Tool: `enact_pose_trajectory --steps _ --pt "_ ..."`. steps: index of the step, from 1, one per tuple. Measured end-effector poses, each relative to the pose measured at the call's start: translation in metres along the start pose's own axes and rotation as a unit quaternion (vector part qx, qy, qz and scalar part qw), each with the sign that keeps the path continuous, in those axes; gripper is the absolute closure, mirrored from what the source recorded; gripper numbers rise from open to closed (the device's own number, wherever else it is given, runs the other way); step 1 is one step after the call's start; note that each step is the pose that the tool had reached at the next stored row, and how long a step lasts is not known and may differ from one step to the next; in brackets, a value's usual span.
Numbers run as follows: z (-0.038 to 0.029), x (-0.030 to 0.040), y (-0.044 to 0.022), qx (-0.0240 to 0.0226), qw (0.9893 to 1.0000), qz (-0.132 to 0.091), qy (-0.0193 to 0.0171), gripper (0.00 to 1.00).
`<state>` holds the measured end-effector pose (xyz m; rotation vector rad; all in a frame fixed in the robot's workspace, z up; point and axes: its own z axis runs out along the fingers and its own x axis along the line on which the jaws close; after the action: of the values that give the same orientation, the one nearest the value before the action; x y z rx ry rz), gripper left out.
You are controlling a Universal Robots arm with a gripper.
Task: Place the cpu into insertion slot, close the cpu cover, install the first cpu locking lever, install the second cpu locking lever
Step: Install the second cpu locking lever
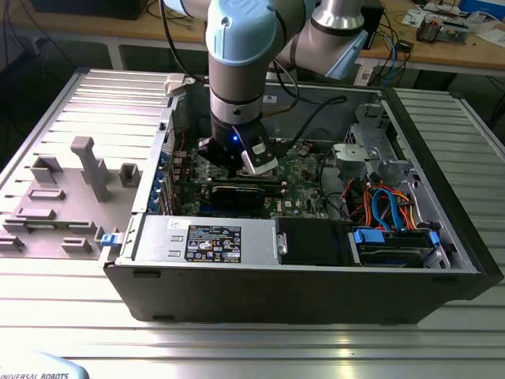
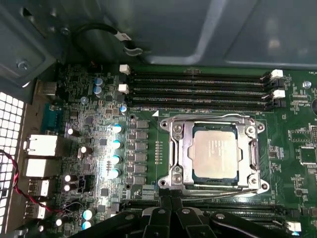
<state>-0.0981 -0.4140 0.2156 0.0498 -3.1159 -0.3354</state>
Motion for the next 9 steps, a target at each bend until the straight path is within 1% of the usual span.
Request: enact_pose_trajectory --steps 1,3,7,8,9 --pt "0.0004 0.0001 -0.0022 -0.003 1.0 0.0 -0.0002 0.89" --pt "0.0009 0.0004 -0.0038 -0.0049 1.0 0.002 -0.0005 0.89" --pt "0.0024 0.0004 -0.0057 -0.0125 0.9999 0.005 -0.0015 0.89" --pt "0.0024 0.0004 -0.0074 -0.014 0.9999 0.006 -0.0018 0.89" --pt "0.0022 0.0005 -0.0086 -0.0145 0.9999 0.007 -0.0019 0.89"
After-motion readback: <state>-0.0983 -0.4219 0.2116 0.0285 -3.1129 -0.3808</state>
